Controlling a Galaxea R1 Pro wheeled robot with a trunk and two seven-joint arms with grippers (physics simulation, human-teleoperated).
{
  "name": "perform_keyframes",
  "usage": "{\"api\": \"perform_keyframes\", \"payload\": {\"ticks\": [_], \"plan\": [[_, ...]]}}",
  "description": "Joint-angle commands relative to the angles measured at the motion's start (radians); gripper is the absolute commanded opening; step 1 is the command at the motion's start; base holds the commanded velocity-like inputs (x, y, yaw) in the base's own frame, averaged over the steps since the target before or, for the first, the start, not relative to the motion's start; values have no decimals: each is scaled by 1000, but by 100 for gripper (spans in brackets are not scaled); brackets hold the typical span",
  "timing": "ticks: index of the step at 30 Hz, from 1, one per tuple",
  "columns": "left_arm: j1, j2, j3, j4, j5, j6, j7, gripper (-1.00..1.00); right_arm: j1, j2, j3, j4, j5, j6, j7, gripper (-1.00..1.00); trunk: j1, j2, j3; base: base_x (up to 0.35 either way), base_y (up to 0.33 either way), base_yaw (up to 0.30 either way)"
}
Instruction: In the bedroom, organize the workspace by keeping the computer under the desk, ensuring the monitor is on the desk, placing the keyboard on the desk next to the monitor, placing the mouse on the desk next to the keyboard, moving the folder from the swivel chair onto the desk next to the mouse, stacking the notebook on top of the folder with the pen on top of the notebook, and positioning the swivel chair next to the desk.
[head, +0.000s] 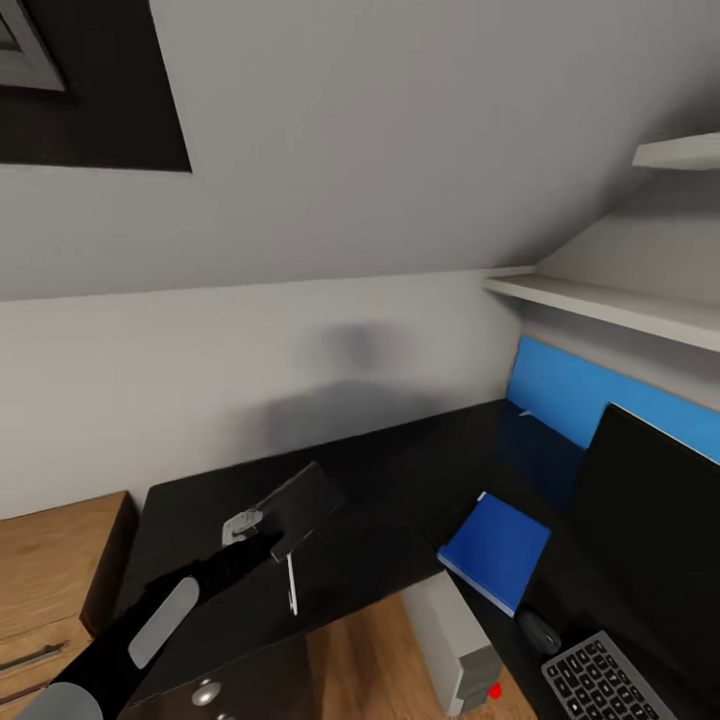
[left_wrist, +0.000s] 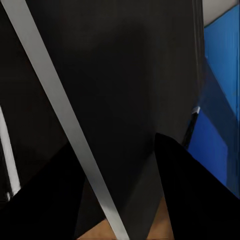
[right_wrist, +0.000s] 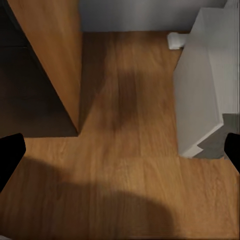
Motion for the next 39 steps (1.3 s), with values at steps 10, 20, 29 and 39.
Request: {"api": "perform_keyframes", "payload": {"ticks": [10, 20, 29, 39], "plan": [[-1, -3, -17, -9, 13, 80, 3, -100, -1, 0, 7, 0, -1, 0, -11, 100, 1, -2, -2, 0, 0, -170], [-1, -4, -19, -12, 13, 84, 3, -100, -1, 0, 7, 1, -1, 0, -10, 100, 1, -2, -2, 0, 0, -75], [-1, -34, -24, -12, 13, 85, 3, -100, -1, 0, 7, 1, -1, 0, -10, 100, 1, -2, -2, 0, 0, -252], [-1, -40, -25, -12, 13, 86, 3, -100, -1, 0, 7, 1, -1, 0, -9, 100, 1, -2, -2, 0, 0, -260]]}}
